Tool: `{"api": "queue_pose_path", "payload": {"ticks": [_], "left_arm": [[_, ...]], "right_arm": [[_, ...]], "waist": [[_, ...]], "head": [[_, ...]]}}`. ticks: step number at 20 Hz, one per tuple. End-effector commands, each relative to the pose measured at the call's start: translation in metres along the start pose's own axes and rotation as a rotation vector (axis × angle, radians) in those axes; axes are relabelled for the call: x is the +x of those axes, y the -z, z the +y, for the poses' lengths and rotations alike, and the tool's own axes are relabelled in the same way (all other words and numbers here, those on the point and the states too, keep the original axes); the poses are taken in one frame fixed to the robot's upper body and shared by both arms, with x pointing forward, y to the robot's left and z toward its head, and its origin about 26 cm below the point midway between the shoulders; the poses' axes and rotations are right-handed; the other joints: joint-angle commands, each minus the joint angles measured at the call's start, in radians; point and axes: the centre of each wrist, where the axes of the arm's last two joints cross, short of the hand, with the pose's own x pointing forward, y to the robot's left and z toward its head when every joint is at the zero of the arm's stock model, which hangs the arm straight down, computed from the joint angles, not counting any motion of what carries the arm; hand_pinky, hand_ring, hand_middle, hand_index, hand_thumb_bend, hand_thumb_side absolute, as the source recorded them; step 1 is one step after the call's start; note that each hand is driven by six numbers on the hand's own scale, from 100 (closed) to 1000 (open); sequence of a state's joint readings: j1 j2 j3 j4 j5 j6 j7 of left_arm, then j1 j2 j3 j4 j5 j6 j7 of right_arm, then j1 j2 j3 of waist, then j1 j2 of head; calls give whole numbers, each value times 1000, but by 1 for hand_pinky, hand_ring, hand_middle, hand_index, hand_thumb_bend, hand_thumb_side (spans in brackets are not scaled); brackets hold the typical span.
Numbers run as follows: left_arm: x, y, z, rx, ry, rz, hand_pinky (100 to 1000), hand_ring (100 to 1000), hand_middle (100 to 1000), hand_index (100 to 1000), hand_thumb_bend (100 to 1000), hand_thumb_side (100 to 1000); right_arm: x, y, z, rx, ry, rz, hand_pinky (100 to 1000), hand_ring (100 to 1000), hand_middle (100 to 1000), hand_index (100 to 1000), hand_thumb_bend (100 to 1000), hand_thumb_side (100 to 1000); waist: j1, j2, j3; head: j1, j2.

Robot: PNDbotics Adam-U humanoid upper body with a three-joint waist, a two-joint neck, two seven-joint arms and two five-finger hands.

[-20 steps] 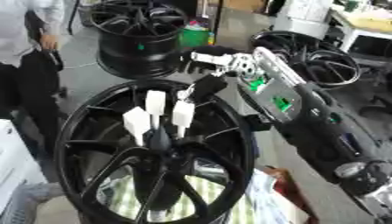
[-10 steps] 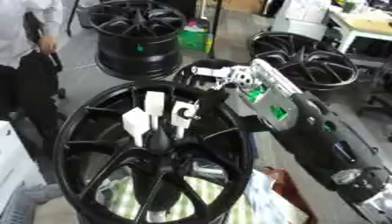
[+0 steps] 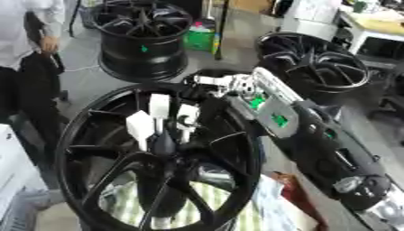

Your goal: Pull the pin out of the wheel hub.

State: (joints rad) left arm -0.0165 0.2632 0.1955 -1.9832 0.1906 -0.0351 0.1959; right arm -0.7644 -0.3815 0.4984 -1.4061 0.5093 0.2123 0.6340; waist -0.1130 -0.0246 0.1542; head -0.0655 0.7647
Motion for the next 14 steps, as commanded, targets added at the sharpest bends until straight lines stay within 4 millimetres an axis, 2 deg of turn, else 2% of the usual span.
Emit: {"api": "queue_pose_path", "payload": {"ticks": [1,14], "left_arm": [[8,4,2,-5,12,-36,847,843,635,827,207,609],[8,5,1,-10,11,-44,849,843,635,827,207,609]], "right_arm": [[-5,-2,-8,-20,-11,28,860,857,815,914,355,341],[-22,3,1,-12,17,80,856,854,811,910,347,346]], "waist": [[6,-5,1],[5,3,10]], "head": [[-4,5],[-13,5]]}}
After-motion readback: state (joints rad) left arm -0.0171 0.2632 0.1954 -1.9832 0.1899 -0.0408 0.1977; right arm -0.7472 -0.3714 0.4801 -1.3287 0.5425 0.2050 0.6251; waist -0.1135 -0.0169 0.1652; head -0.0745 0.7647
